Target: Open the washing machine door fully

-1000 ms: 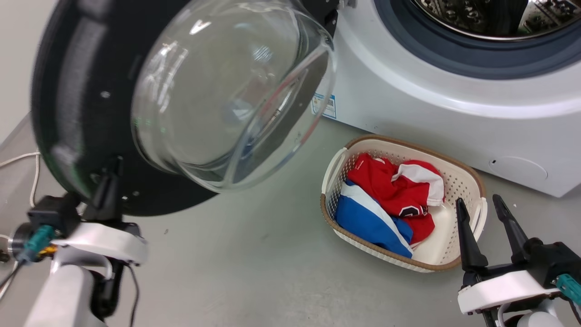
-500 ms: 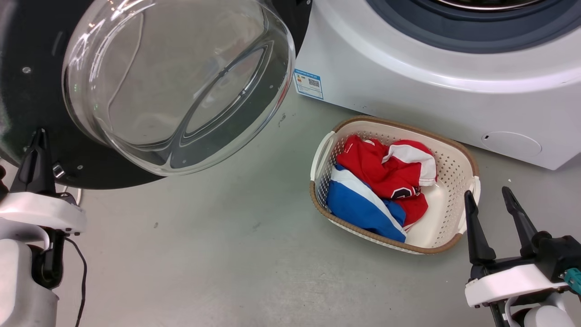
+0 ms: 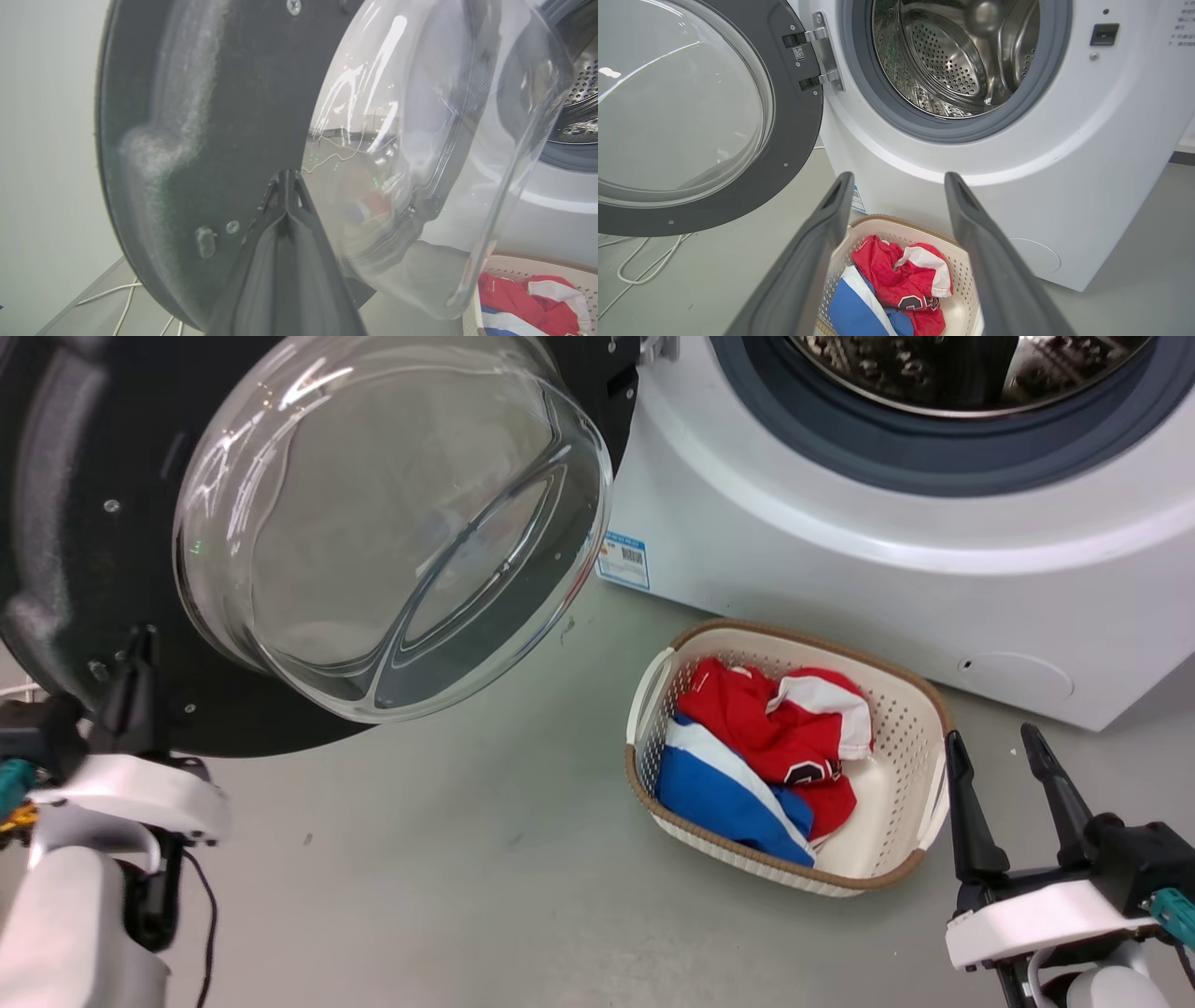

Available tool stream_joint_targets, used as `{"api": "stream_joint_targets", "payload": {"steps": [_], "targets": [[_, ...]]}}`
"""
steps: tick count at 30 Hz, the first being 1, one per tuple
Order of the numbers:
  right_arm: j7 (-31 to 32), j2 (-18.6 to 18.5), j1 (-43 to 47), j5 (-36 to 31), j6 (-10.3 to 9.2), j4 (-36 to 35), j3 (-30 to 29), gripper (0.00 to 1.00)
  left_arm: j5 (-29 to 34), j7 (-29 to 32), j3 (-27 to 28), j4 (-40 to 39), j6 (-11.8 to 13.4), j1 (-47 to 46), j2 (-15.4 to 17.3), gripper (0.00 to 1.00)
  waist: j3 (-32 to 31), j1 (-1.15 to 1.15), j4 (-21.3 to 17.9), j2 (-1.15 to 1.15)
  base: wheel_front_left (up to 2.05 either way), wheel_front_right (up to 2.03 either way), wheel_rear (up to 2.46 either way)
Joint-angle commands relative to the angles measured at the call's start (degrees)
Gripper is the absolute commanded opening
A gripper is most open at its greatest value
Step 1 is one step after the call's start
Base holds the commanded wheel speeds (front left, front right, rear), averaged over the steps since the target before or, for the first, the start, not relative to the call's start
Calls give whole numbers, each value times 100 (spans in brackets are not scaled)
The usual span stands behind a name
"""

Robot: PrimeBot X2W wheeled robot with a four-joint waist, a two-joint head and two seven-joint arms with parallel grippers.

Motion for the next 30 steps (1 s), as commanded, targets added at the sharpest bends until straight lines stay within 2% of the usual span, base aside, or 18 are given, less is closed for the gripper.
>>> {"api": "stream_joint_targets", "payload": {"steps": [1, 10, 17, 25, 30], "targets": [[-15, 39, 72, 56, -3, 23, -26, 100, 58, -15, -72, -82, -14, 128, -87, 0, -208, 0, -8, 0, 0, 0, 0], [-15, 140, 214, 179, -3, 23, -150, 100, 338, -15, -646, -685, -43, 604, -612, 0, -848, 0, -169, 0, 0, 0, 0], [-15, 160, 333, 245, -3, 3, -177, 100, 551, -15, -933, -1081, 38, 1099, -1020, 0, -1189, 0, -578, 0, 0, 0, 0], [-14, 162, 583, 360, -3, -120, -175, 100, 674, -15, -867, -1440, 153, 1698, -1346, 0, -1383, 0, -1174, 0, 0, 0, 0], [-14, 163, 670, 410, -2, -177, -220, 100, 716, -15, -779, -1642, 205, 2034, -1560, 0, -1432, 0, -1411, 0, 0, 0, 0]]}}
